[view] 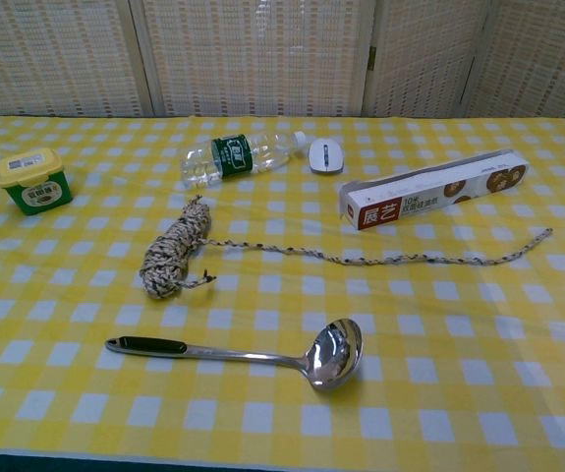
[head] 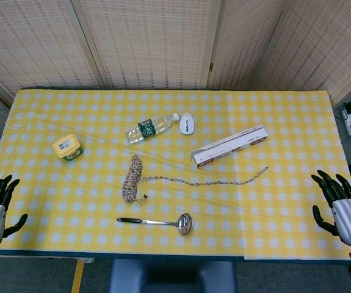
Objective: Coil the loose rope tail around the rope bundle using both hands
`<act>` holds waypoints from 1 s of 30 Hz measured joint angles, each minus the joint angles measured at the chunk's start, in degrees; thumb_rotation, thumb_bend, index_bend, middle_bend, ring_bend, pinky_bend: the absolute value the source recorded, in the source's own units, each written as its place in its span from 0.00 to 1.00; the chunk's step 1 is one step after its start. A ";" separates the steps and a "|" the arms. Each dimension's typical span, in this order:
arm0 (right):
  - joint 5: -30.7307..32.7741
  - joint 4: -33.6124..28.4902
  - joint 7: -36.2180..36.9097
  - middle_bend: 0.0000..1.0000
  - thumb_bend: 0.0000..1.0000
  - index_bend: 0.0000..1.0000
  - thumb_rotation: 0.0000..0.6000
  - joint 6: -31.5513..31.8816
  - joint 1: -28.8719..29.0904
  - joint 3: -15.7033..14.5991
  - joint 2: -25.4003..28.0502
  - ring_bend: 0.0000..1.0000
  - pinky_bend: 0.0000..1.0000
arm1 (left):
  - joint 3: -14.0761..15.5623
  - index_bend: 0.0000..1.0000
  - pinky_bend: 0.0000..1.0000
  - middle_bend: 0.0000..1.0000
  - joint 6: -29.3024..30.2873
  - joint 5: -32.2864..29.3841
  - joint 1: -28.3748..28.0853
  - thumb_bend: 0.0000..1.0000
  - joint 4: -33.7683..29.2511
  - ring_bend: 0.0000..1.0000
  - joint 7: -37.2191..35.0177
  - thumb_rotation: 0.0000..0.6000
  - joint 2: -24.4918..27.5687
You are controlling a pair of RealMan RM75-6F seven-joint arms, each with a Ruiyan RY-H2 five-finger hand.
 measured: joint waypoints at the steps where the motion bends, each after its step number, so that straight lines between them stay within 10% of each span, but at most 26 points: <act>1: -0.01 -0.02 -0.08 0.07 0.56 0.12 1.00 0.01 0.00 -0.02 -0.05 0.15 0.00 | 0.07 0.14 0.09 0.09 -0.38 0.15 0.00 0.32 -0.28 0.08 0.16 1.00 0.08; 18: 0.14 0.92 0.59 0.07 0.56 0.12 1.00 1.09 -0.51 -0.09 -0.44 0.14 0.00 | -0.45 0.16 0.13 0.11 -2.33 3.25 -0.79 0.32 -2.88 0.12 0.38 1.00 0.15; 30: -0.27 0.81 0.36 0.07 0.56 0.12 1.00 1.75 -0.62 -0.04 -0.40 0.15 0.00 | -4.29 0.22 0.18 0.17 -12.37 10.81 -13.01 0.32 -9.02 0.17 -0.18 1.00 -1.49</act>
